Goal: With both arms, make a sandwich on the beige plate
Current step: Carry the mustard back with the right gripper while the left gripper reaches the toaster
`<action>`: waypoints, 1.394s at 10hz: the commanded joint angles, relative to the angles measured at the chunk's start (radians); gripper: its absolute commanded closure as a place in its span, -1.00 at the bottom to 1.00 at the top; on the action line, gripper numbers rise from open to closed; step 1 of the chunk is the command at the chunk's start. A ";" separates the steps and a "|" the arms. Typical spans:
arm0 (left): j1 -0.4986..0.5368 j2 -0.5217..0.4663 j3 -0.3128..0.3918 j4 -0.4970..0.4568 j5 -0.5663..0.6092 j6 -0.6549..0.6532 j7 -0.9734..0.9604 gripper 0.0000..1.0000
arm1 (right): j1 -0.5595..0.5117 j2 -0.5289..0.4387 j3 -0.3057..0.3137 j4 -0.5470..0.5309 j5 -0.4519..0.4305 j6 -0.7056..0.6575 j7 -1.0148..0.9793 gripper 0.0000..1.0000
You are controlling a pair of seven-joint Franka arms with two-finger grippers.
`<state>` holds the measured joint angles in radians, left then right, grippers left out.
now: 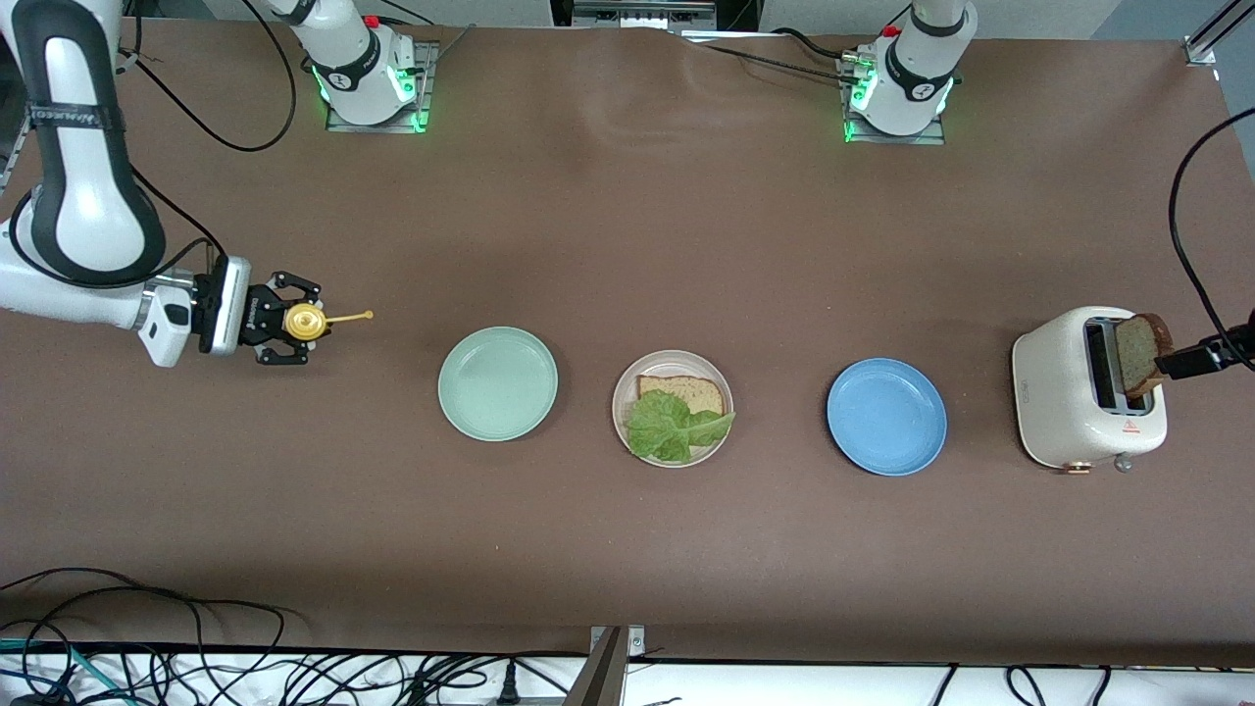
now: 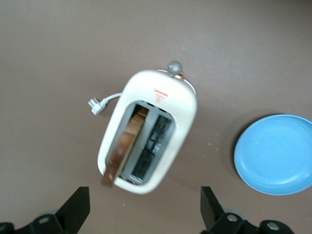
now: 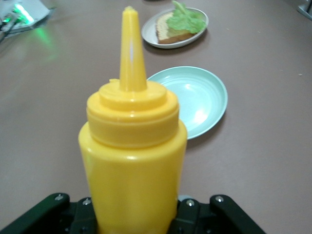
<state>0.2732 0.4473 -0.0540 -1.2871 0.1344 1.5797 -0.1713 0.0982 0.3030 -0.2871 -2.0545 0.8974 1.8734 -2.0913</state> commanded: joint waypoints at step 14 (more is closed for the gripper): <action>0.115 0.057 -0.013 -0.132 -0.076 0.025 0.121 -1.00 | -0.296 0.252 0.091 -0.156 0.252 -0.191 -0.678 0.11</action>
<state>0.3746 0.5598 -0.0582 -1.3496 0.0833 1.6046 -0.0794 -0.1686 0.5459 -0.2197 -2.2173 1.1260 1.7084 -2.7193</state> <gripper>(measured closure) 0.000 0.885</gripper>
